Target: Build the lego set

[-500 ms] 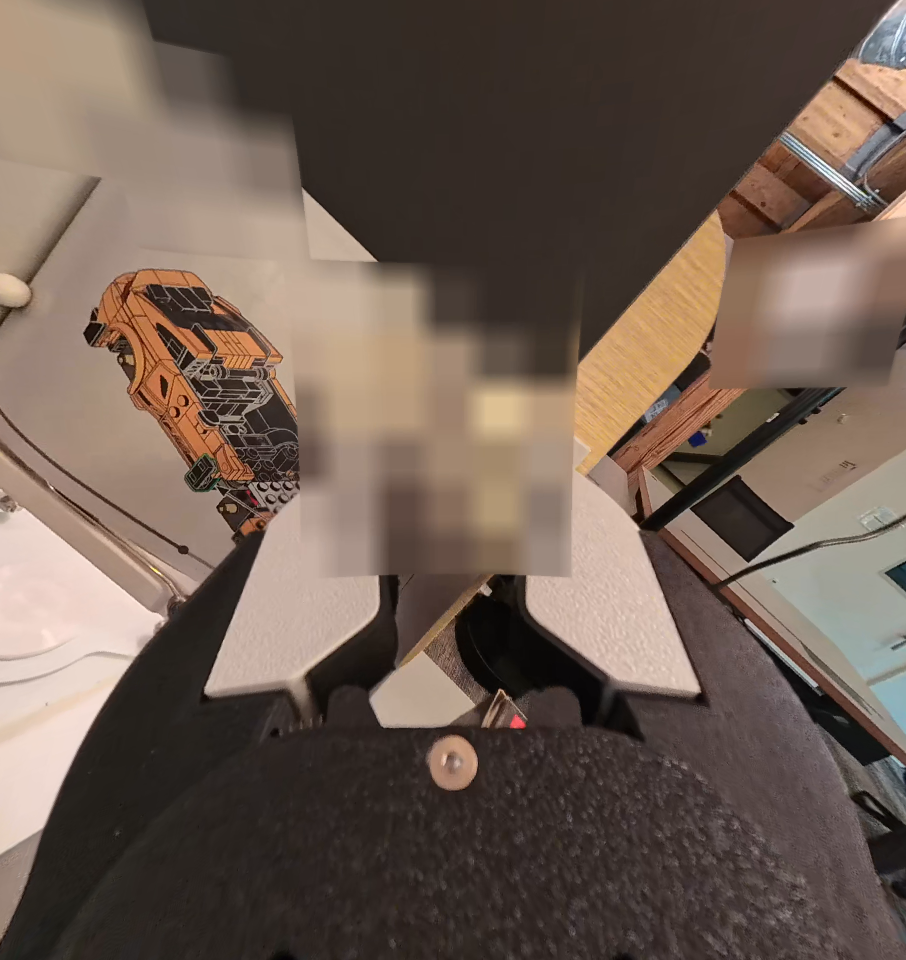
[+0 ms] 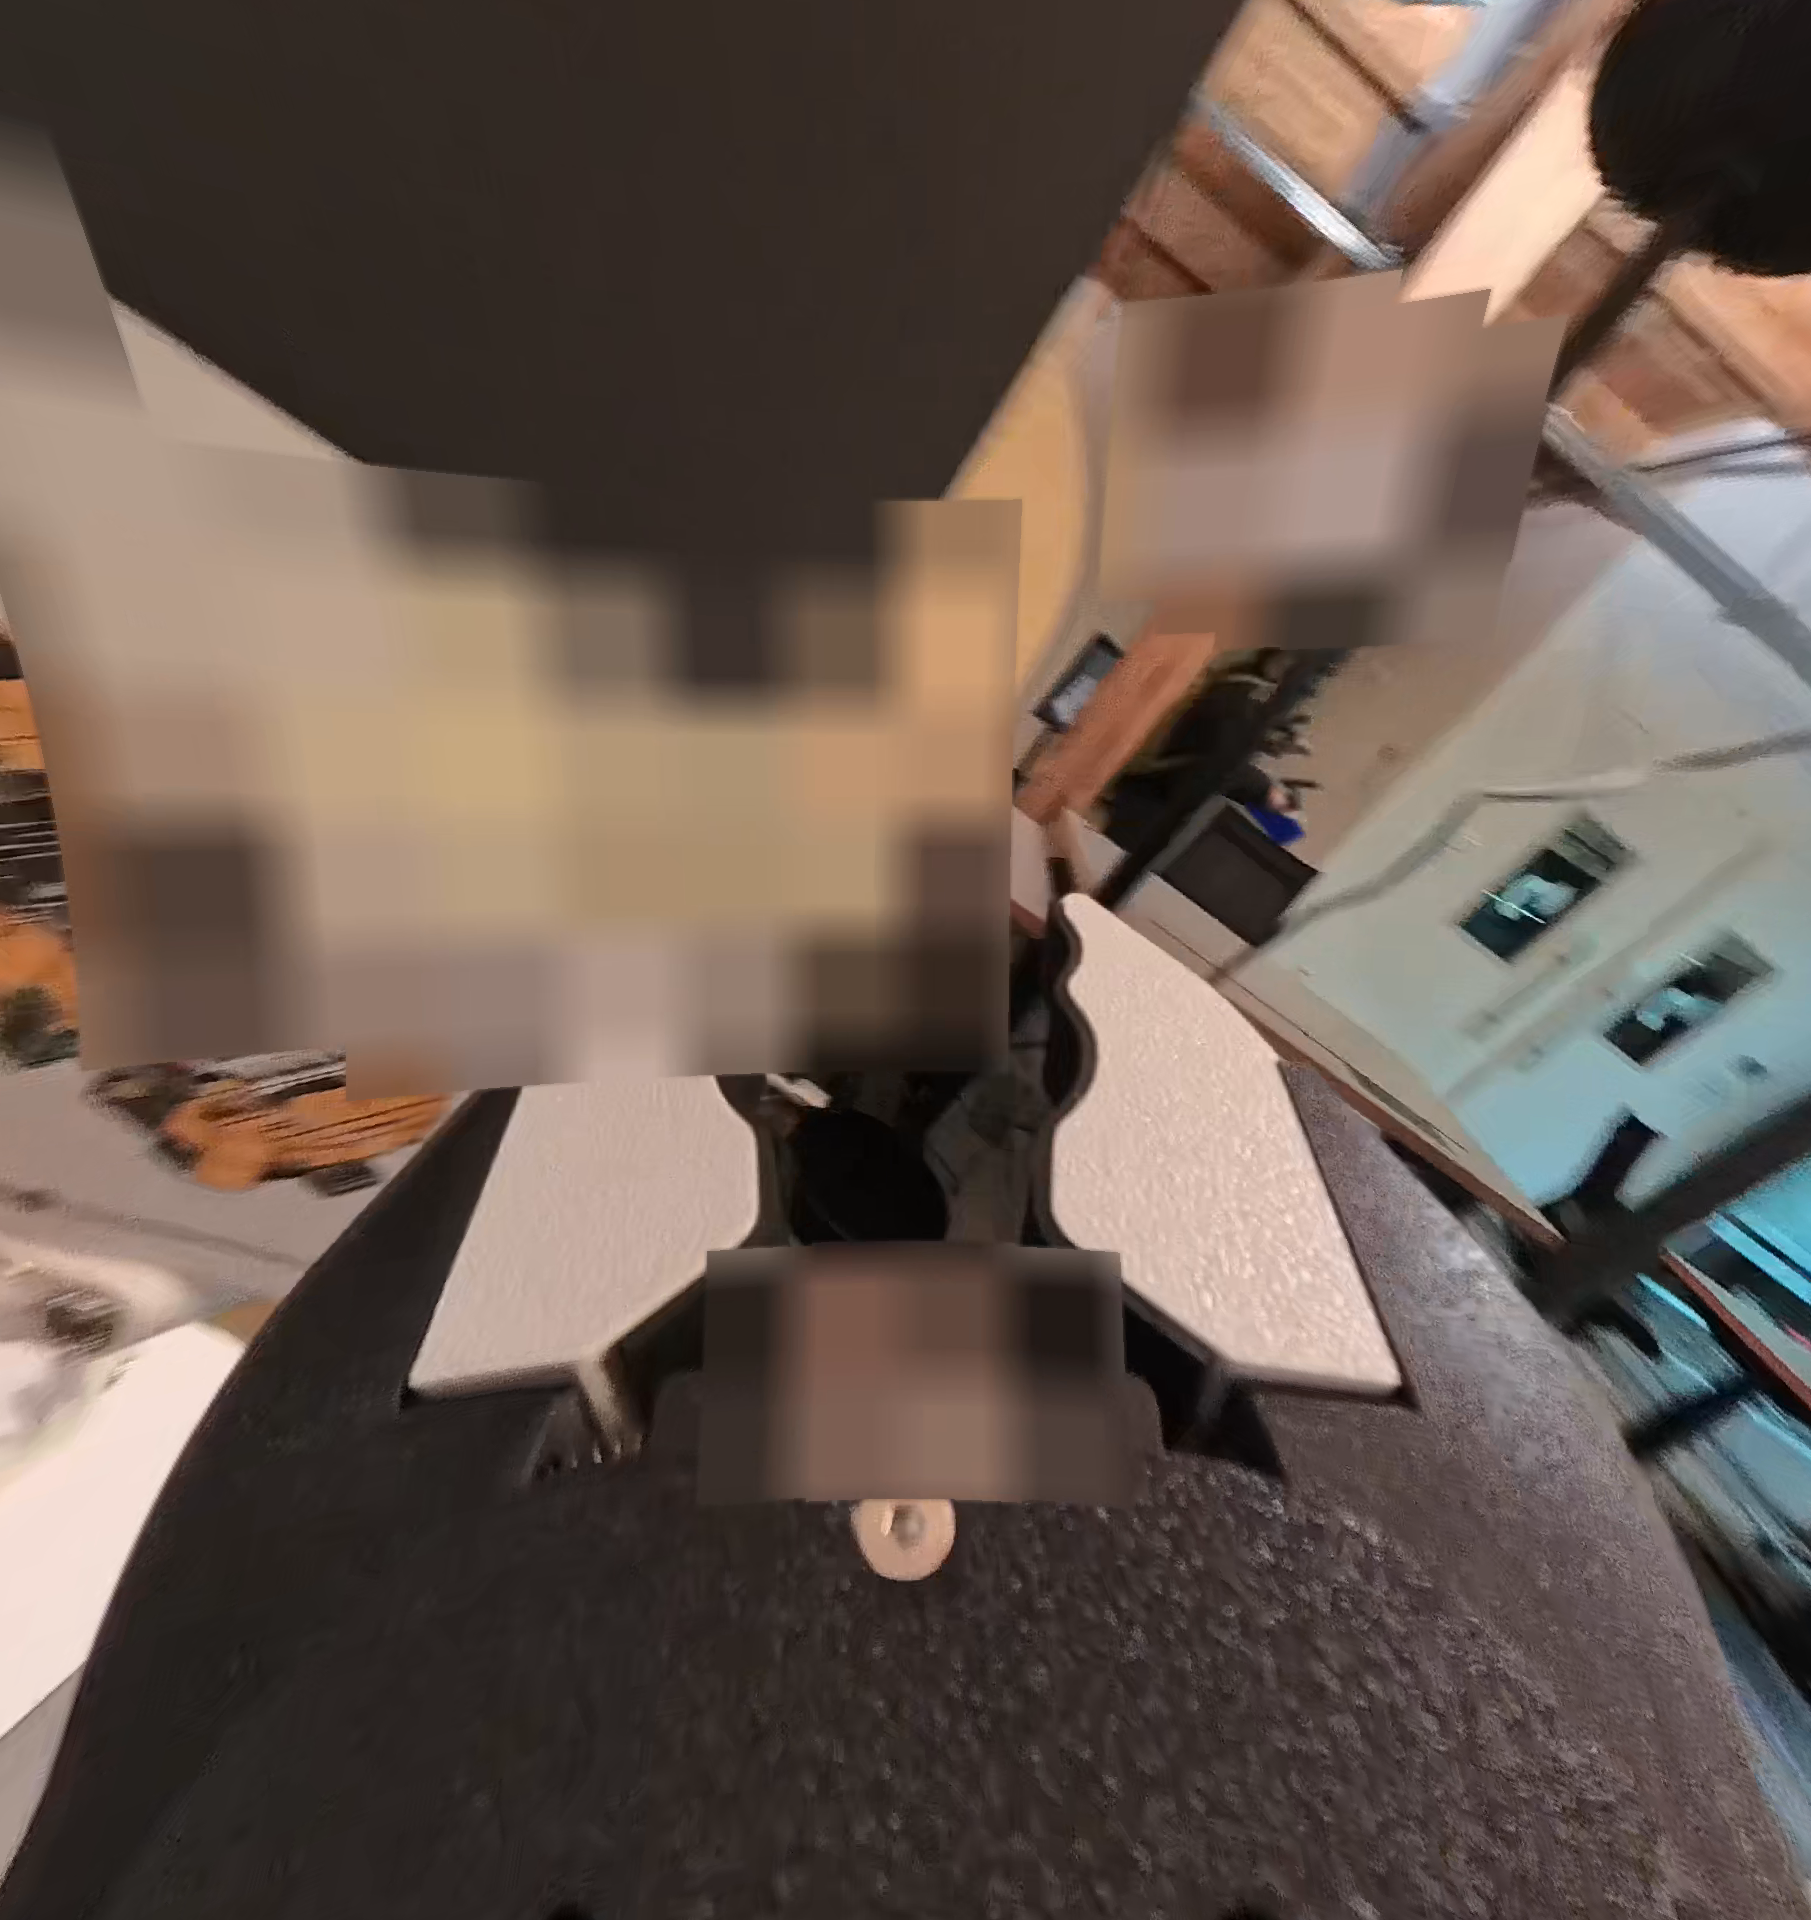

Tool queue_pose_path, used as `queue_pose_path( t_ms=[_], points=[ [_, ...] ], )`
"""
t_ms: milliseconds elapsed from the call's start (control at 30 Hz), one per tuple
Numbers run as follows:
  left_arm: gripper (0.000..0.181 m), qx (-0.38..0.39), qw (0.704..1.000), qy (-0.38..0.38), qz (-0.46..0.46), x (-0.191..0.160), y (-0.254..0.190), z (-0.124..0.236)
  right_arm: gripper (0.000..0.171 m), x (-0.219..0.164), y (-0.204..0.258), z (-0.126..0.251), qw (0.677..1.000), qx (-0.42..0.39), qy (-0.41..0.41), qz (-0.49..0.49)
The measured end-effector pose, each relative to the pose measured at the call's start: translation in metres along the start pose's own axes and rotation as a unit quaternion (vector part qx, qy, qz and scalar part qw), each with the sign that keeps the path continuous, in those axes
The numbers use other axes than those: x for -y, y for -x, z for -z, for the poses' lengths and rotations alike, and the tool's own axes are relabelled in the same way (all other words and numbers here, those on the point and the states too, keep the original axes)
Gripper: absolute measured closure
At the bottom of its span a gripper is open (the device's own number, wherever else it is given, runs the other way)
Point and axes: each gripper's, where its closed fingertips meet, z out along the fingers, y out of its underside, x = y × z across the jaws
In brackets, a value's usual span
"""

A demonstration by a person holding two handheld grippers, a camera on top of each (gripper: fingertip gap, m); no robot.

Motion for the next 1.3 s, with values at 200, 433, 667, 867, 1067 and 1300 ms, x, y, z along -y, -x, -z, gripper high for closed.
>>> queue_pose_path(
  t_ms=[200, 433, 667, 867, 1067, 1300],
  points=[
    [0.172, -0.005, 1.0, 0.003, -0.003, 0.0, -0.002, 0.001, 0.128, -0.009, -0.034, 0.018, 0.995, -0.047, 0.002, -0.092],
    [0.173, 0.01, 1.0, -0.018, -0.017, 0.011, -0.001, 0.008, 0.137, 0.016, 0.029, 0.111, 0.969, 0.079, -0.09, -0.218],
    [0.181, 0.045, 0.996, -0.059, -0.045, 0.027, 0.004, 0.019, 0.171, -0.019, 0.116, 0.184, 0.953, 0.162, -0.038, -0.253],
    [0.181, 0.083, 0.99, -0.096, -0.065, 0.038, 0.014, 0.02, 0.171, -0.033, 0.146, 0.187, 0.947, 0.199, -0.027, -0.251],
    [0.181, 0.086, 0.983, -0.146, -0.073, 0.091, 0.023, 0.005, 0.171, -0.037, 0.153, 0.189, 0.949, 0.205, -0.039, -0.238],
    [0.181, 0.073, 0.985, -0.14, -0.066, 0.067, 0.029, -0.017, 0.171, -0.04, 0.158, 0.19, 0.952, 0.209, -0.046, -0.22]
  ],
)
